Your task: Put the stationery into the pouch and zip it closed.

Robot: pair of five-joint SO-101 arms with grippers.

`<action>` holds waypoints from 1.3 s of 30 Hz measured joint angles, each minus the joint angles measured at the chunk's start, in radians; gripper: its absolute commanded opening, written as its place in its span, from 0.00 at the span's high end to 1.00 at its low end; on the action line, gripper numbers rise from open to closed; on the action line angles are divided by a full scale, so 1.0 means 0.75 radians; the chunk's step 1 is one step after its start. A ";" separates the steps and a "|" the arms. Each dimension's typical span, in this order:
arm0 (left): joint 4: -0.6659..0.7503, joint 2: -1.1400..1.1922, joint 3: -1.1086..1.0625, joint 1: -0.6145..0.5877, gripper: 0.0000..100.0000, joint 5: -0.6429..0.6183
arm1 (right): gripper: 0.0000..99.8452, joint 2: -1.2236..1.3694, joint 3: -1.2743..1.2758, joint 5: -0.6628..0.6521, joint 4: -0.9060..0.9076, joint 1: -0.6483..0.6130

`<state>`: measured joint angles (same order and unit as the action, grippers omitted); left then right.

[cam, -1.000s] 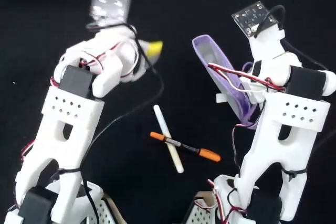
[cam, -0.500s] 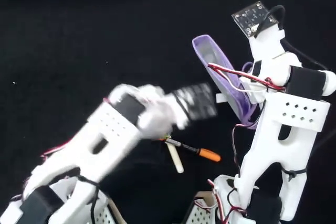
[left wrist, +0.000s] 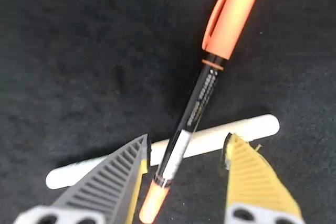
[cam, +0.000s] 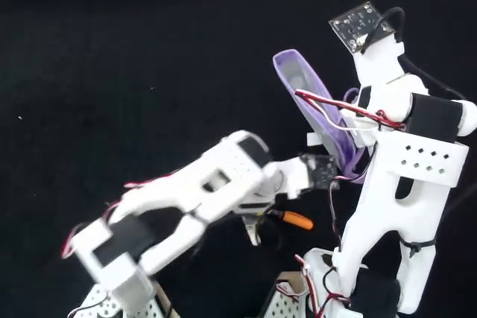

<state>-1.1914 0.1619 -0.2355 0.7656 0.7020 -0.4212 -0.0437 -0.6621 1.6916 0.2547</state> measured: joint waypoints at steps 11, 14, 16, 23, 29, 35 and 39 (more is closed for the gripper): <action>-0.125 0.477 0.501 0.010 0.93 -0.006 | 0.99 0.000 0.100 0.000 -0.055 0.004; -0.182 0.503 0.561 0.012 0.97 -0.008 | 0.99 0.000 0.100 0.000 -0.061 0.004; -0.215 0.507 0.591 0.010 0.97 -0.004 | 0.99 0.000 0.100 0.000 -0.063 0.002; -0.434 0.516 0.747 -0.012 0.97 -0.002 | 0.99 0.000 0.100 0.000 -0.072 0.002; -0.651 0.520 1.009 -0.133 0.97 -0.104 | 0.99 0.000 0.049 0.076 -0.086 0.004; -0.736 0.405 1.232 -0.344 0.97 -0.166 | 0.99 0.000 0.023 0.155 -0.076 -0.002; -0.745 0.327 1.254 -0.489 0.97 -0.174 | 0.99 0.000 0.025 0.198 -0.076 0.000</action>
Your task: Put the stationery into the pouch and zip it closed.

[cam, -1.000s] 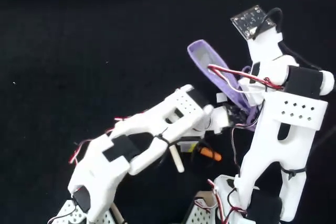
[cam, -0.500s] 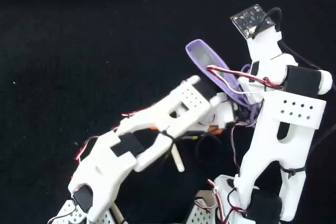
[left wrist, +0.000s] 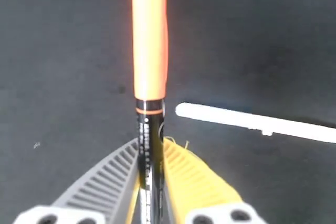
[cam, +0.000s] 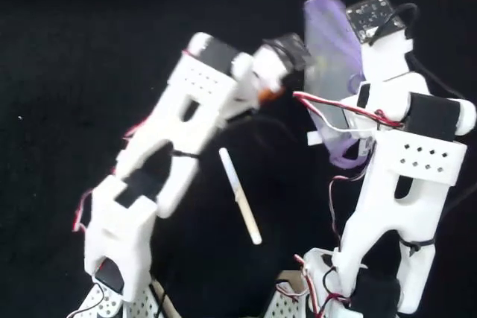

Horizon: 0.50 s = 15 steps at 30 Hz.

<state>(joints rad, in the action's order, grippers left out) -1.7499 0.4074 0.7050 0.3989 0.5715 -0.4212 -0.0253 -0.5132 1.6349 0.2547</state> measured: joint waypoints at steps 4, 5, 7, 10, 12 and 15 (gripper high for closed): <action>0.000 -0.059 0.010 -0.090 0.97 -0.002 | 0.99 0.000 0.000 0.033 -0.004 -0.006; 0.000 -0.074 0.020 -0.100 0.97 -0.006 | 0.99 0.000 0.000 0.039 -0.004 -0.002; 0.000 -0.115 0.053 -0.108 0.97 -0.047 | 0.99 0.000 0.000 0.039 -0.004 0.000; 0.078 -0.182 0.113 -0.106 0.97 -0.219 | 0.99 0.000 0.000 0.039 -0.004 -0.002; 0.166 -0.233 0.155 -0.108 0.97 -0.389 | 0.99 0.000 0.000 0.039 -0.004 0.000; 0.309 -0.305 0.186 -0.115 0.97 -0.657 | 0.99 0.000 0.000 0.039 -0.004 -0.002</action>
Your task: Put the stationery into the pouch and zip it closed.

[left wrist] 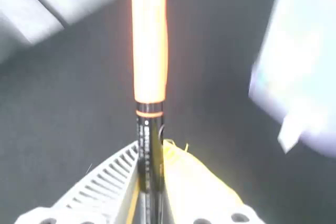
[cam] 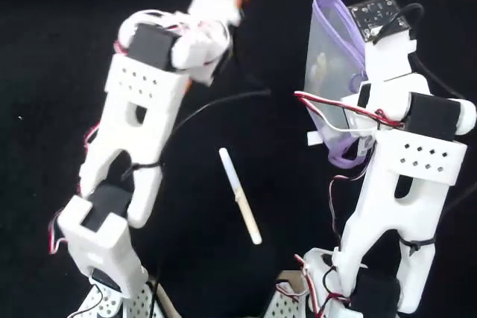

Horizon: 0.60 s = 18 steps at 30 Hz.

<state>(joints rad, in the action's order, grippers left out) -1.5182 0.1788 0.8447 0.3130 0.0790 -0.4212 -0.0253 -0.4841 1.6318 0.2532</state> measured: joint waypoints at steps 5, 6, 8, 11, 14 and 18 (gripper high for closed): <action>0.248 -0.016 0.010 0.018 0.97 -0.338 | 0.99 0.000 0.000 -0.006 0.006 0.002; 0.295 -0.016 0.010 0.031 0.97 -0.383 | 0.99 0.000 0.000 -0.014 0.008 0.002; 0.376 -0.016 0.010 0.068 0.97 -0.458 | 0.99 0.000 0.000 -0.023 0.008 0.002; 0.491 -0.014 0.010 0.123 0.97 -0.581 | 0.99 0.000 0.000 -0.027 0.008 0.002; 0.597 0.014 0.010 0.153 0.97 -0.714 | 0.99 0.000 0.000 -0.084 0.035 0.002; 0.734 0.082 0.010 0.207 0.97 -0.792 | 0.99 0.000 0.000 -0.143 0.045 0.057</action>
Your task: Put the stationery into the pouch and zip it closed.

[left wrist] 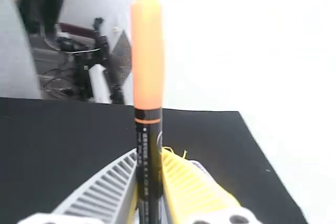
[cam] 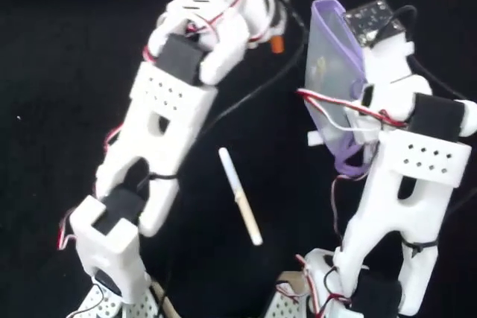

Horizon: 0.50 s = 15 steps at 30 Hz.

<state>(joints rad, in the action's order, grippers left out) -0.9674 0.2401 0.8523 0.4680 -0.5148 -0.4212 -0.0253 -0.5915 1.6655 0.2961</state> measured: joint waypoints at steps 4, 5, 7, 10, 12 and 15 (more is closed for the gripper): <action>0.078 0.014 0.000 -0.002 0.97 -0.012 | 0.99 0.000 0.000 -0.070 0.000 0.090; 0.074 0.002 0.000 -0.004 0.97 -0.012 | 0.99 0.000 0.000 -0.086 0.000 0.108; 0.035 -0.041 0.000 -0.002 0.97 -0.014 | 0.99 0.000 0.000 -0.113 0.000 0.125; -0.057 -0.147 -0.020 0.012 0.97 -0.012 | 0.99 0.000 0.000 -0.127 0.000 0.135; -0.086 -0.231 -0.074 0.023 0.97 -0.016 | 0.99 0.000 0.000 -0.129 0.000 0.137; -0.090 -0.366 -0.203 0.049 0.97 -0.014 | 0.99 0.000 0.000 -0.129 0.000 0.137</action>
<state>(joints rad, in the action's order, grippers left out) -1.0349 -0.0345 0.7004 0.5048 -0.5255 -0.4212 -0.0253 -0.6882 1.6655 0.3989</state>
